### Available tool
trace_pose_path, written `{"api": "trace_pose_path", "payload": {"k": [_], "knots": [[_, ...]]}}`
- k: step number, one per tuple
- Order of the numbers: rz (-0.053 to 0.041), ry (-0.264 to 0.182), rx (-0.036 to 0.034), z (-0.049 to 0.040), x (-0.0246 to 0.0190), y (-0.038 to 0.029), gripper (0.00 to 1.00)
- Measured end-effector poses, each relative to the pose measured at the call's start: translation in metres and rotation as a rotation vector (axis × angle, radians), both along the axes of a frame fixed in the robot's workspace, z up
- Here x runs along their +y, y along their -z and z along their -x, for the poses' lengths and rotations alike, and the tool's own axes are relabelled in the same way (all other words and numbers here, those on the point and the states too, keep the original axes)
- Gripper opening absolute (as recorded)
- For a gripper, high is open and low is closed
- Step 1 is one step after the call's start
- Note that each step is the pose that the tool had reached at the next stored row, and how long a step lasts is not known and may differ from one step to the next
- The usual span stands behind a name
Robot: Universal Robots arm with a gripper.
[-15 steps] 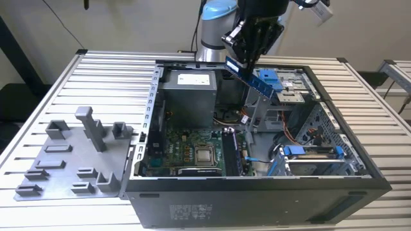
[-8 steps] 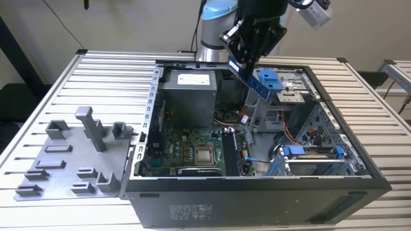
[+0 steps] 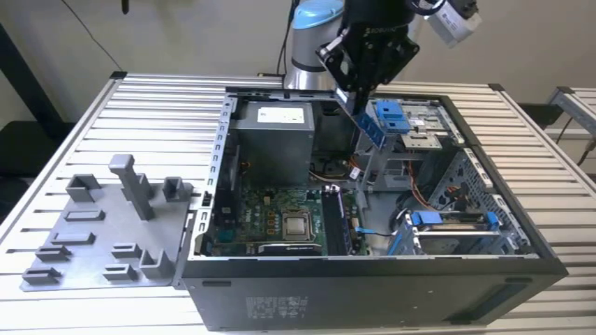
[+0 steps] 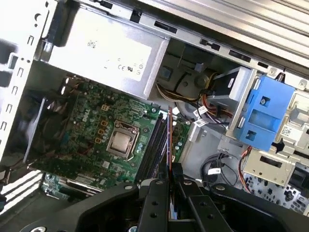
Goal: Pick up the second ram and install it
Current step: 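Insert the second ram into the second slot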
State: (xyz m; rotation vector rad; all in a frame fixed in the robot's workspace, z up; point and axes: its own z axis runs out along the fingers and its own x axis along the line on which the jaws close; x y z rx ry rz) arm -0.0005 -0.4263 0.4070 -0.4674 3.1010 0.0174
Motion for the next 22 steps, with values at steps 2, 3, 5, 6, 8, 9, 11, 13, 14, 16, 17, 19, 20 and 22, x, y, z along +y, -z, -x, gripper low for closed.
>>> {"api": "trace_pose_path", "payload": {"k": [2,3,5,6,8,9,11,13,14,16,17,19,20,22], "knots": [[0.0001,0.037,0.0,0.0,0.0,0.0004,0.14],[0.0,0.055,0.0,0.0,0.0,0.0006,0.14],[0.0001,0.091,0.0,0.0,0.0,0.0011,0.14],[0.0001,0.11,0.0,0.0,0.0,0.0013,0.14],[0.0001,0.145,0.0001,0.0,0.0,0.0017,0.14],[0.0001,0.165,0.0,0.0,0.0,0.0019,0.14],[0.0001,0.201,0.0,0.0,0.0,0.0023,0.14],[0.0001,0.236,0.0,0.0,0.0,0.0026,0.14],[0.0001,0.254,0.0,0.0,0.0,0.0028,0.14],[0.0,0.289,0.0,0.0,0.0,0.0031,0.14],[0.0,0.307,0.0,0.0,0.0,0.0032,0.14],[0.0002,0.339,0.0001,0.0,0.0,0.0033,0.14],[0.0001,0.353,0.0,0.0,0.0,0.0034,0.14],[0.0,0.366,0.0,0.0,0.0,0.0034,0.14]]}}
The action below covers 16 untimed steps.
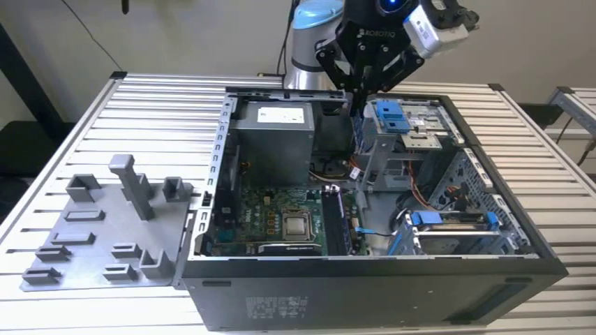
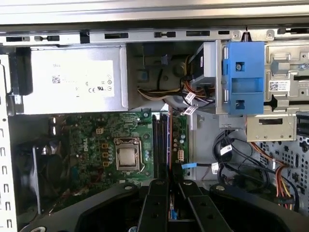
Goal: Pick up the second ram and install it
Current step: 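Insert the second ram into the second slot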
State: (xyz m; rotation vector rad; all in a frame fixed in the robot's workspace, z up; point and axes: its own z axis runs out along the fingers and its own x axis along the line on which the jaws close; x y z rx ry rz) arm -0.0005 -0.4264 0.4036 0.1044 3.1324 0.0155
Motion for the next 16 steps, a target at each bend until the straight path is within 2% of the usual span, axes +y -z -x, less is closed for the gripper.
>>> {"api": "trace_pose_path", "payload": {"k": [10,16], "knots": [[-0.0001,-0.003,-0.0001,0.0,-0.0005,0.0019,0.14],[0.0,-0.007,0.0019,-0.0005,-0.005,0.0051,0.14]]}}
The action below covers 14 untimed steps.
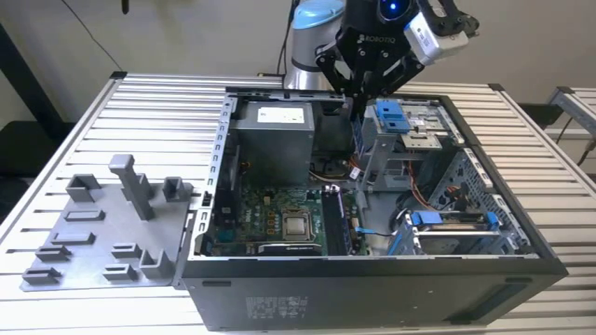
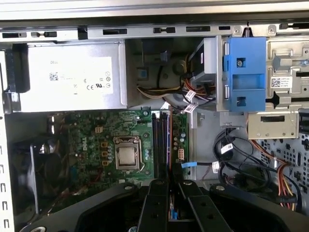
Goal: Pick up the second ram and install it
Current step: 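Insert the second ram into the second slot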
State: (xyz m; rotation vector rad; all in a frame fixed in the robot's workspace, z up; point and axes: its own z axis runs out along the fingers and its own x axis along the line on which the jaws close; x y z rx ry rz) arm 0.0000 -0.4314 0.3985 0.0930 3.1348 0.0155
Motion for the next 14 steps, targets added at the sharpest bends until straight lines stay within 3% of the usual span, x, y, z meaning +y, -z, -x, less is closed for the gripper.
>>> {"api": "trace_pose_path", "payload": {"k": [7,14], "knots": [[0.0,-0.007,0.0032,-0.0009,-0.0067,0.0059,0.14],[0.0,-0.026,0.0032,-0.0021,-0.0079,0.013,0.14]]}}
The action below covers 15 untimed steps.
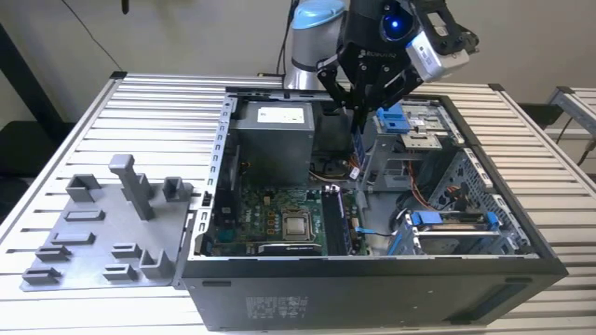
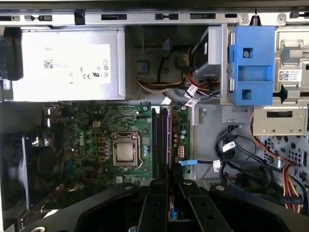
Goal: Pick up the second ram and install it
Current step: 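Insert the second ram into the second slot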
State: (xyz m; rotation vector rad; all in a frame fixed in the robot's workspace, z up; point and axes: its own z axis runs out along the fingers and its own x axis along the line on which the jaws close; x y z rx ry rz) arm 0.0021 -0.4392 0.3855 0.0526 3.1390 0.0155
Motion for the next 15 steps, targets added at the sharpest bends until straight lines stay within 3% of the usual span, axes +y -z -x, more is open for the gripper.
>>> {"api": "trace_pose_path", "payload": {"k": [15], "knots": [[0.0001,-0.002,0.0001,-0.0033,-0.0038,0.0181,0.14]]}}
